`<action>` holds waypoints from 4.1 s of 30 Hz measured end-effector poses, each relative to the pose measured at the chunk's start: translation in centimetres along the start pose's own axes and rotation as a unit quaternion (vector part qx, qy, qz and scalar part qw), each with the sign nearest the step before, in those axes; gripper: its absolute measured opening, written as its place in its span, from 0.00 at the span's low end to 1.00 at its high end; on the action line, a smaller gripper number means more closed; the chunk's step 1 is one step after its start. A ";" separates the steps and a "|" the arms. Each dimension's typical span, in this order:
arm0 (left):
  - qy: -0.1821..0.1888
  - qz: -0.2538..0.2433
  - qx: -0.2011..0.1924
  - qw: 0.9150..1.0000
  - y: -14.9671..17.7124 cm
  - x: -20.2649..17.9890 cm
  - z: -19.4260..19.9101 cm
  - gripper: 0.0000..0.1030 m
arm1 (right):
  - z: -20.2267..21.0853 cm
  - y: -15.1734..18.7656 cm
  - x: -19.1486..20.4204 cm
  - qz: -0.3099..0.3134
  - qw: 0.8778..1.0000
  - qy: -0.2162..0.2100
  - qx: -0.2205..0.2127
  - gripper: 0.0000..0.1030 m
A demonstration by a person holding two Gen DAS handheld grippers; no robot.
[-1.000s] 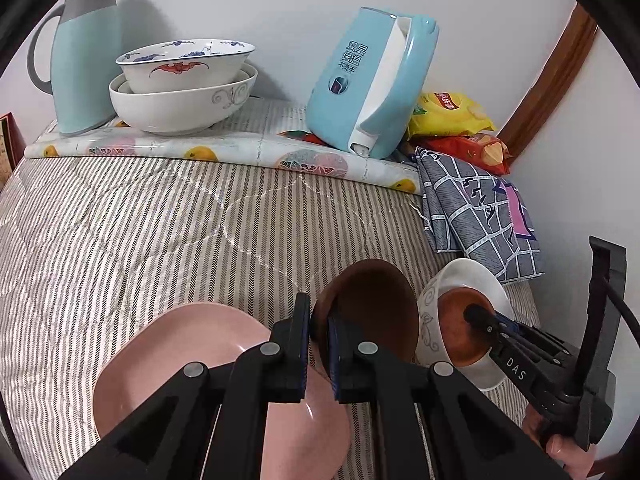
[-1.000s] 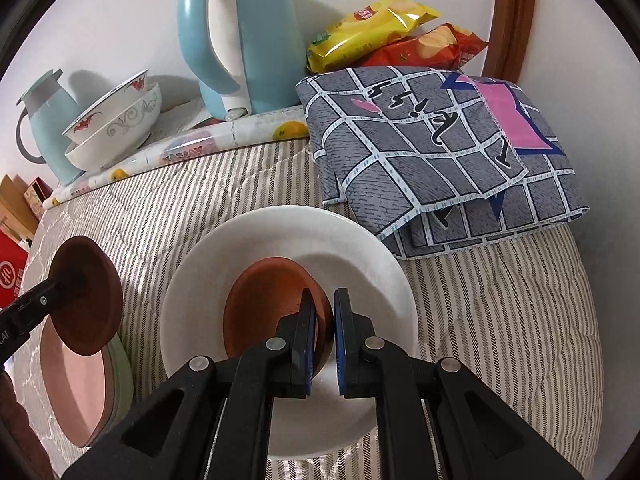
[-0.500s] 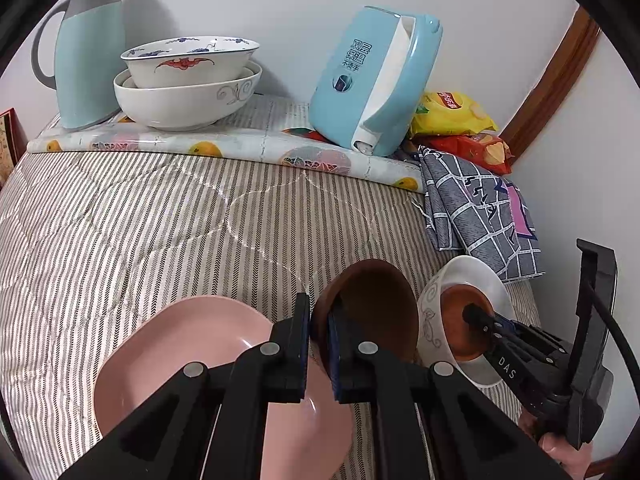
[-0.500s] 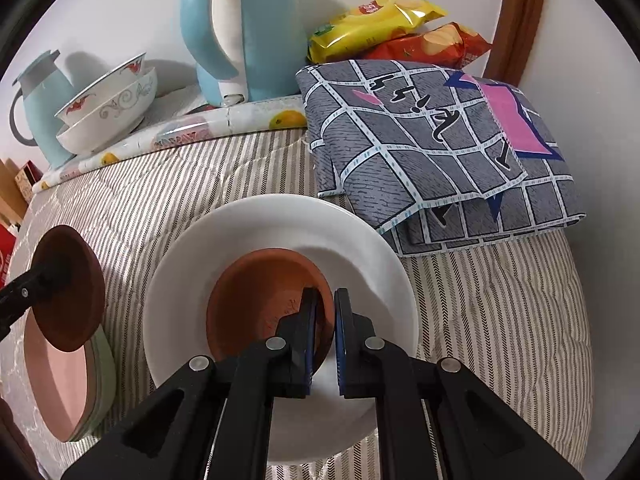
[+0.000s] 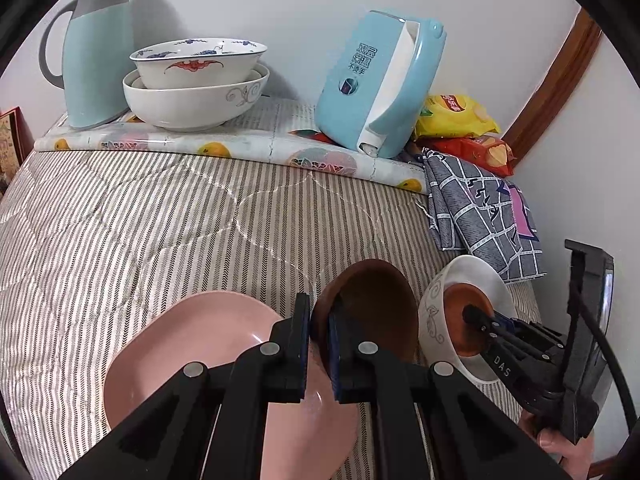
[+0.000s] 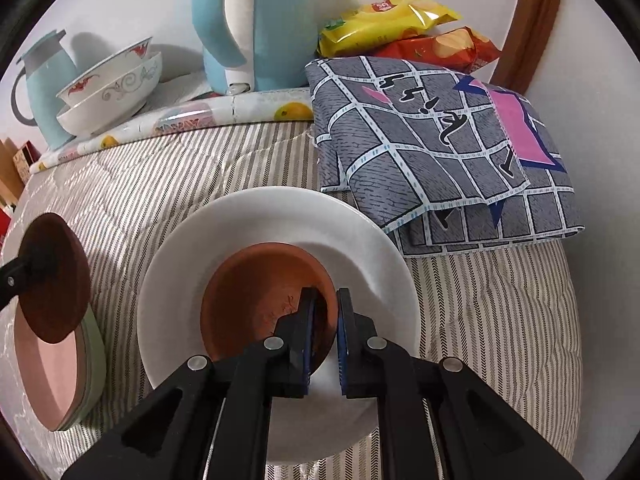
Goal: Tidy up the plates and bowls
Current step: 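Open the right tool to release its brown bowl into the white bowl, then lower the left tool's brown bowl into the white bowl and open, then close the left tool on the white bowl rim, then close the right tool on the white bowl rim opposite the left tool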
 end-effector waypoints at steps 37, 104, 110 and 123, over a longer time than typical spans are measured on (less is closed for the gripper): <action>0.009 -0.048 -0.020 0.999 -0.2 -6.0 2.0 0.09 | 8.0 2.6 -6.4 -0.056 0.995 0.012 -0.078 0.36; 0.034 -0.092 0.043 0.994 0.4 -12.0 -2.8 0.26 | 7.2 4.9 -10.5 -0.097 0.992 -0.007 -0.074 0.37; 0.014 -0.075 0.020 0.997 0.0 -9.9 -1.0 0.26 | 8.2 4.0 -9.1 -0.095 0.991 -0.023 -0.092 0.46; -0.007 -0.066 0.001 0.998 1.1 -8.3 1.3 0.26 | 8.7 3.6 -6.6 -0.083 0.992 -0.036 -0.087 0.47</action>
Point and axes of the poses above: each gripper's, at about its wrist camera, not at the fingertips, and z roughly against the way its jaws point, x to its left, y to its underside, the point moved 9 cm from there along -z, roughly the way its jaws point, and after that the axes turned 9 degrees about x, right-handed, at the moved point
